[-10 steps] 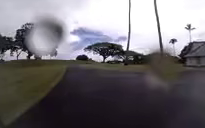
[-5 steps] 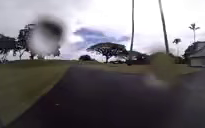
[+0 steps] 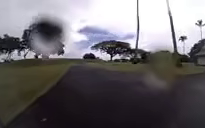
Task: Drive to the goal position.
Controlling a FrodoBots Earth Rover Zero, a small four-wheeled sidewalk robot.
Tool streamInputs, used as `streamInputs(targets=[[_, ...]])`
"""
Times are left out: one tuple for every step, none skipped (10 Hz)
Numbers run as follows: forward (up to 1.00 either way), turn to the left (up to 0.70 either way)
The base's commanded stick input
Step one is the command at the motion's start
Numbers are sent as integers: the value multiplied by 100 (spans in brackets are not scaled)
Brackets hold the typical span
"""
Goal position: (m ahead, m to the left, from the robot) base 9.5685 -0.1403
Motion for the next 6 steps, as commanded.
streamInputs(targets=[[85,0],[85,0],[85,0],[85,0],[85,0],[85,0]])
